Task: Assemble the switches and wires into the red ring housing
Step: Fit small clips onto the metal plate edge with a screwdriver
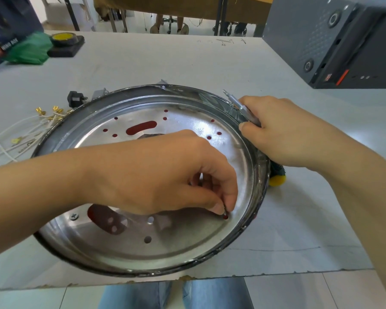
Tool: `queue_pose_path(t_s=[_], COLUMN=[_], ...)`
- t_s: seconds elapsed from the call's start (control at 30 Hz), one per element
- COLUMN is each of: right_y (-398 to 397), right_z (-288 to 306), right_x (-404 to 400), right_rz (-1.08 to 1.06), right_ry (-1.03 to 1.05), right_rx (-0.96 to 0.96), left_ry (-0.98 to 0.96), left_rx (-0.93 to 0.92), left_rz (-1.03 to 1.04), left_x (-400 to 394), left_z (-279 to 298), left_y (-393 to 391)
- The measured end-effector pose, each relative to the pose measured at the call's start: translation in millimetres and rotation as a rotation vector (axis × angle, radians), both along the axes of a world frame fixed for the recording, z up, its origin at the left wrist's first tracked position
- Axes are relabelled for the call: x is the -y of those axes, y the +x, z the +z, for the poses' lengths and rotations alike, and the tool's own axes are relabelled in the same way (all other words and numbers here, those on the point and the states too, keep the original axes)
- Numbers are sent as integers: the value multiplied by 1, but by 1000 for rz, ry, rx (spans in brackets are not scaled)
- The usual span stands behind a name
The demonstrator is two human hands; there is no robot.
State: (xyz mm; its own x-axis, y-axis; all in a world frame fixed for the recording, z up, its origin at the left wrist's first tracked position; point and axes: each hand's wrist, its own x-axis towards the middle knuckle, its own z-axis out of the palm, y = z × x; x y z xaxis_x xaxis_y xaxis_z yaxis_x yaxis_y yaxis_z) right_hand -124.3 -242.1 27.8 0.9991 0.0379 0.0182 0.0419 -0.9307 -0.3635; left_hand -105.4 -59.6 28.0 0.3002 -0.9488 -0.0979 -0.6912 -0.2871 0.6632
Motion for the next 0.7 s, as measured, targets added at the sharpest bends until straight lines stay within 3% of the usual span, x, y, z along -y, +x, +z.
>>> queue_pose_path(t_s=[0.27, 0.7], right_y=[-1, -2], right_z=[1, -2], right_x=[1, 0], right_rz=[8, 3], right_ry=[35, 81], right_rx=[-7, 12], left_ry=[-17, -102], left_rx=[8, 217], left_rz=[-25, -60], left_x=[-1, 3], left_z=[-1, -11], left_y=[1, -1])
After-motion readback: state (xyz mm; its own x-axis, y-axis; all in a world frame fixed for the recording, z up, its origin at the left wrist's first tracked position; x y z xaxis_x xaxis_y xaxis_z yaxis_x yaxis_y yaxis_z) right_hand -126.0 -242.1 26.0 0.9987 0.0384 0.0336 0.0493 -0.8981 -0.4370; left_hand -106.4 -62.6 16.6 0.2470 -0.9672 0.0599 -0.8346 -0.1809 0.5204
